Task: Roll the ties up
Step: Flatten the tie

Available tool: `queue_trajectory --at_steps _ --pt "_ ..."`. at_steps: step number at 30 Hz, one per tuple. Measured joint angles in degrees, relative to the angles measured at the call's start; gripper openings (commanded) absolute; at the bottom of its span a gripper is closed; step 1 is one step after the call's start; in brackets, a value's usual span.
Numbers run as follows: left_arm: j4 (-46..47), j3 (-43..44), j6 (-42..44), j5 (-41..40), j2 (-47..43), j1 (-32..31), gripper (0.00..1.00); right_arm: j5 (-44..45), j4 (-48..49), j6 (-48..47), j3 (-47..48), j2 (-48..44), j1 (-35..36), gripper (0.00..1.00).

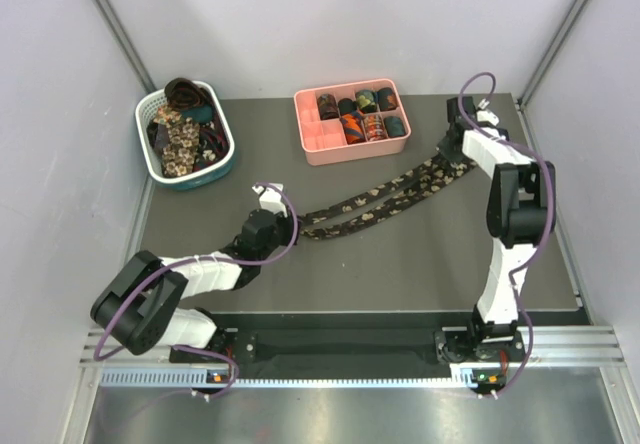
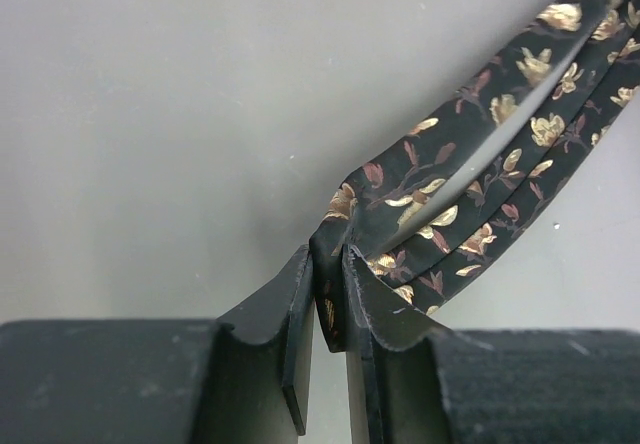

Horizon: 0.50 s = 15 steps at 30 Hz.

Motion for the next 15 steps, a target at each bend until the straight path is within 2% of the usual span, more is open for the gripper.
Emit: queue_trajectory --at_steps 6,15 --pt "0.0 -0.9 0.0 -0.5 -0.1 0.0 0.22 0.5 3.6 -0.5 -7.9 -8.4 0.0 0.0" --pt "0.0 -4.4 -2.7 -2.7 -3.6 0.0 0.22 -1.1 6.1 -0.3 -16.3 -9.2 0.0 0.0"
